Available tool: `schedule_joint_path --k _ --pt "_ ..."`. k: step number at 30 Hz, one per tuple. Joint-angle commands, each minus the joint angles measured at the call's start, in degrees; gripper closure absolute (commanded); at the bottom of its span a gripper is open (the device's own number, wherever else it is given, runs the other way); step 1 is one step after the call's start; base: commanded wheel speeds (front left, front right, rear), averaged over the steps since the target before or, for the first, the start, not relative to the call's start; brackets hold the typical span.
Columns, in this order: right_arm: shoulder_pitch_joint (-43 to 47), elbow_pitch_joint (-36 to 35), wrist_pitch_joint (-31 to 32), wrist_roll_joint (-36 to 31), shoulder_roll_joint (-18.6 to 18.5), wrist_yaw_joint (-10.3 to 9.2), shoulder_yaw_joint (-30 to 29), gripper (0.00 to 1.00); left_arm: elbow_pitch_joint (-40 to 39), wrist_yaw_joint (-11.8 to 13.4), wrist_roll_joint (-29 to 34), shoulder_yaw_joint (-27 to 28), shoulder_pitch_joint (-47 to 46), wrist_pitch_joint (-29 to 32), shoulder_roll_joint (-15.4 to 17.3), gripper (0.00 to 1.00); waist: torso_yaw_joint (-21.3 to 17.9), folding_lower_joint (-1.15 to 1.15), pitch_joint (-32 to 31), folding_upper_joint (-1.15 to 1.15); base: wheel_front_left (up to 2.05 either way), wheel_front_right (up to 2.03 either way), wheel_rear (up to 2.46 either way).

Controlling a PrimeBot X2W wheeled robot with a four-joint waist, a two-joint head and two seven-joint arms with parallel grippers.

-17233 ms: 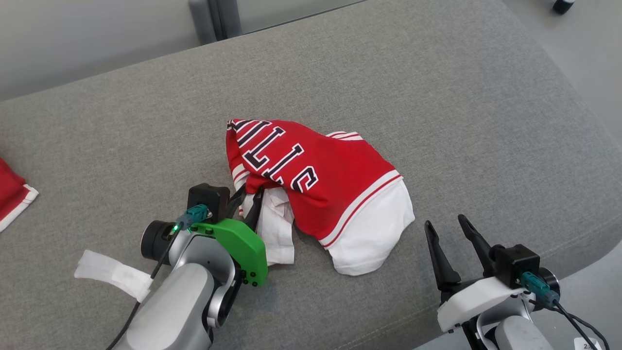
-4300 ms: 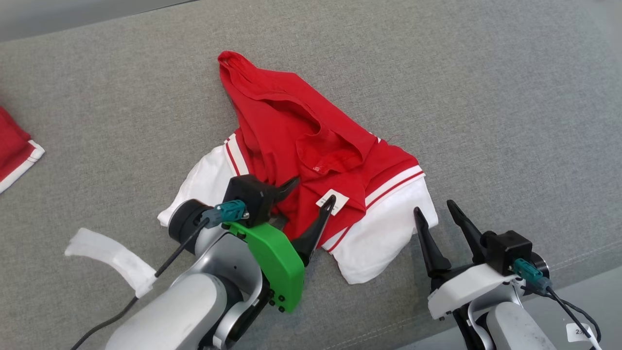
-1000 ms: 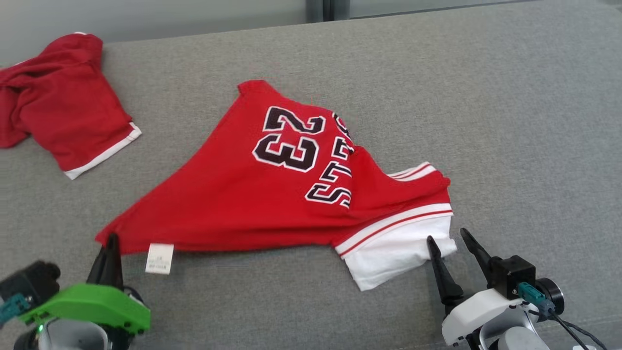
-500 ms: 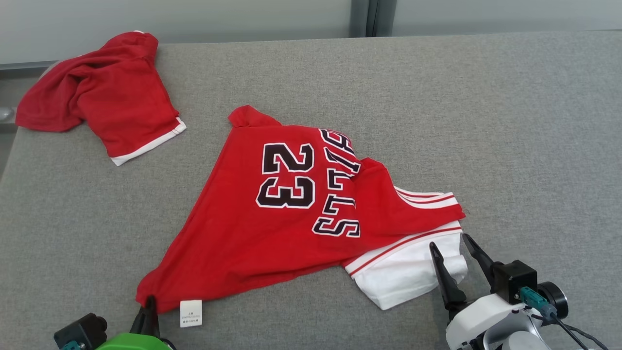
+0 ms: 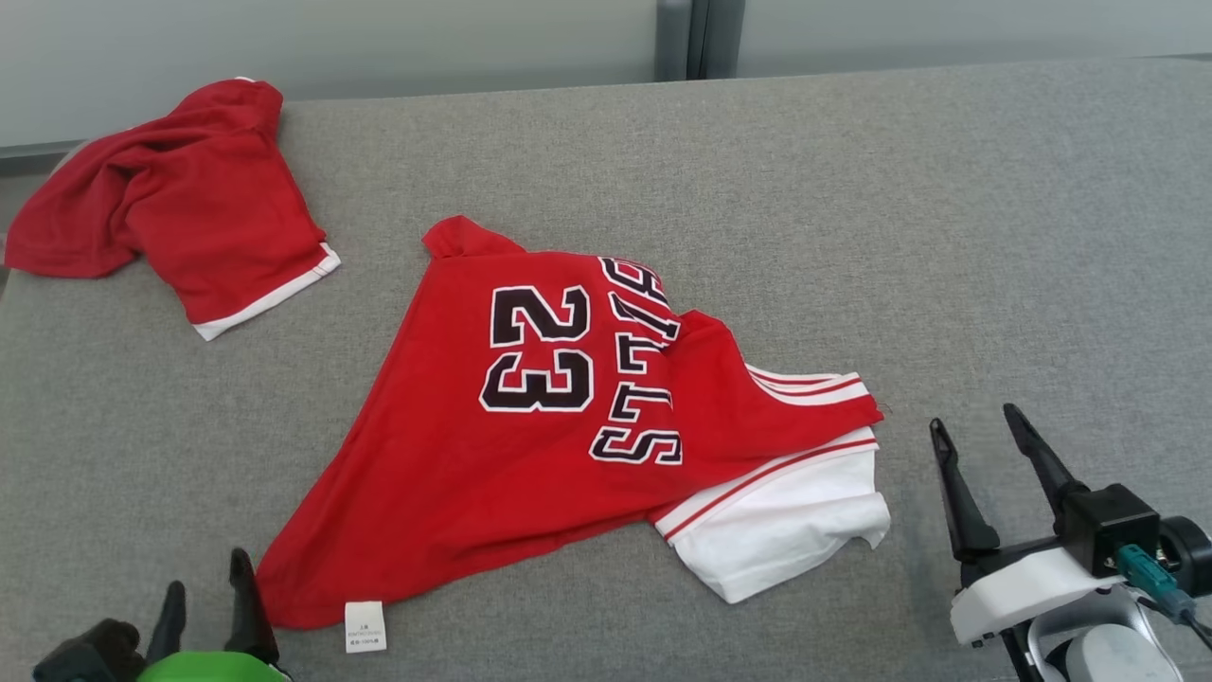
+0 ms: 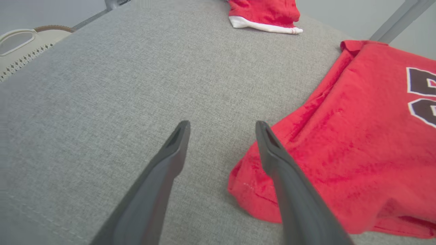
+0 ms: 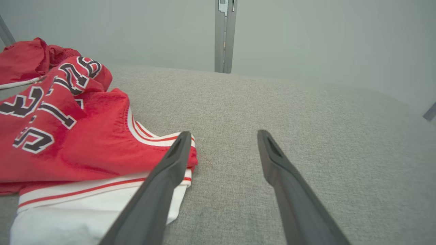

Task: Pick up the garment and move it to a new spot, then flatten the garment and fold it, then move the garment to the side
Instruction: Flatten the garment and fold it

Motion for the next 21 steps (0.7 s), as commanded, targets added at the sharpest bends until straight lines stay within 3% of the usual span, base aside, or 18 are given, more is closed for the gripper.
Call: schedule_joint_path --k 1,9,21 --pt "0.72 -0.95 -0.17 -0.49 -0.38 0.0 -0.79 0.0 -0.68 -0.27 1.42 1.29 0.51 -0.39 -0.8 0.0 -0.23 0.0 -0.21 0.0 0.0 0.0 0.0" --pt "1.35 -4.15 -0.17 -1.37 -1.03 -0.01 -4.44 0.0 -3.35 -3.94 12.49 9.11 1.45 -0.42 -4.09 0.0 -1.34 0.0 -1.2 0.0 0.0 0.0 0.0" --pt "2.83 -2.1 -0.17 -1.28 -0.25 0.0 -3.26 0.0 -4.8 -16.18 27.0 17.38 3.04 -0.4 -6.62 0.0 -2.4 0.0 -4.98 0.0 0.0 0.0 0.0"
